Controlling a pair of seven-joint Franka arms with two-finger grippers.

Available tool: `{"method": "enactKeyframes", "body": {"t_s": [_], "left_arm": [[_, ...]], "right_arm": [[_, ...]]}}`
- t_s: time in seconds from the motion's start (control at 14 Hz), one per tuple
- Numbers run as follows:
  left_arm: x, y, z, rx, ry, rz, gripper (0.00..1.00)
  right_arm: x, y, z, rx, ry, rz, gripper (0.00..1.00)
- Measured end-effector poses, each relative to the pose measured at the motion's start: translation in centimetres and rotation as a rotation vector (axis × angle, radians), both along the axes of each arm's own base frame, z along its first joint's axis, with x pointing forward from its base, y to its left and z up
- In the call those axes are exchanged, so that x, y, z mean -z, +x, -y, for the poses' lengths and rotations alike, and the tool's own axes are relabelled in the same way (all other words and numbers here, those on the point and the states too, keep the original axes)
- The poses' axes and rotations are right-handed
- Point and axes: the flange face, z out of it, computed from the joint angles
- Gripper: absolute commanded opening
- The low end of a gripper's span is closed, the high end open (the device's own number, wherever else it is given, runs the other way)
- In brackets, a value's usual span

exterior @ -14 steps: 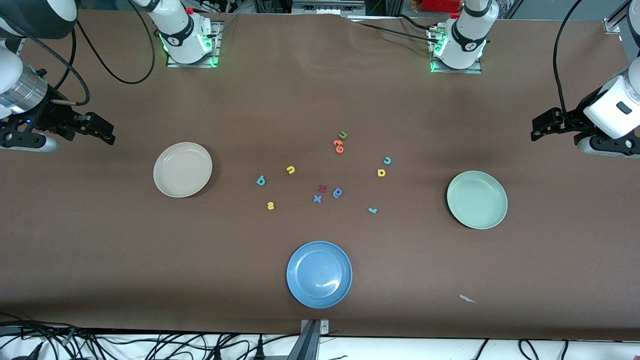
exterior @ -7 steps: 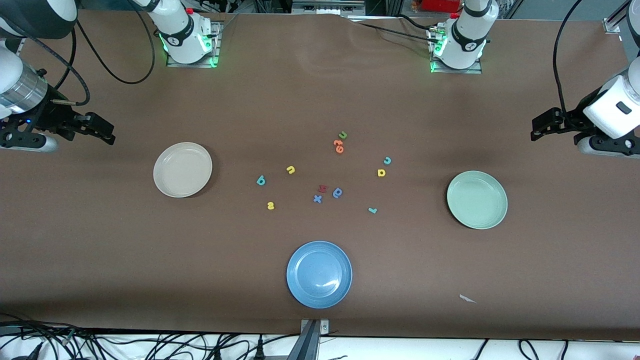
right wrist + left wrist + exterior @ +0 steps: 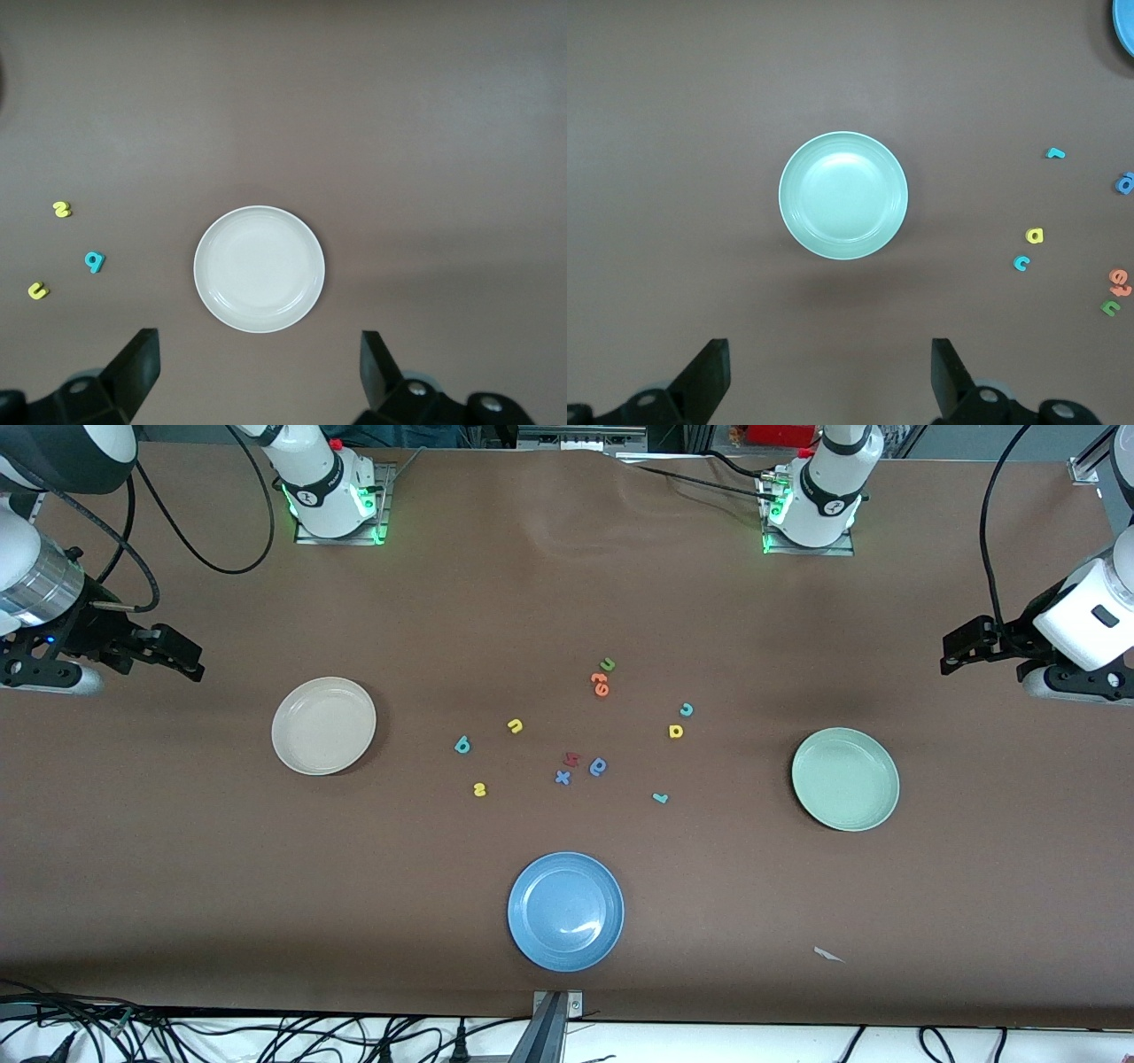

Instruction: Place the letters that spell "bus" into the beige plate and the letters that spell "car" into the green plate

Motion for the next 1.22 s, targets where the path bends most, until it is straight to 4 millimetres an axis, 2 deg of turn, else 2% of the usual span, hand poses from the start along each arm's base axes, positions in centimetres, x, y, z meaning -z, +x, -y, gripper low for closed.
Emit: {"method": "enactKeyframes", "body": {"t_s": [0.29, 0.43, 0.5, 0.72, 0.86, 1.22], "left_arm": [[0.2, 0.0, 0.2, 0.003, 0.000, -0.006, 1.00], [0.7, 0.2, 0.9, 0.011, 0.000, -0.016, 1.00], [1.2, 0.3, 1.8, 0.023, 0.000, -0.025, 1.00], [3.6, 0.9, 6.8, 0.078, -0.002, -0.056, 1.00], [5.5, 1.4, 9.5, 0.105, -0.007, -0.065, 1.00], [10.8, 2.1, 12.6, 0.128, -0.029, -0.038, 1.00]], "right_arm": [[0.0, 0.0, 0.0, 0.000, 0.000, 0.000, 1.00], [0.0, 0.0, 0.0, 0.000, 0.000, 0.000, 1.00], [0.0, 0.0, 0.0, 0.000, 0.000, 0.000, 1.00], [0.0, 0.0, 0.0, 0.000, 0.000, 0.000, 1.00], [0.0, 0.0, 0.0, -0.001, 0.000, 0.001, 1.00], [-0.1, 0.0, 0.0, -0.001, 0.000, 0.002, 1.00]]}}
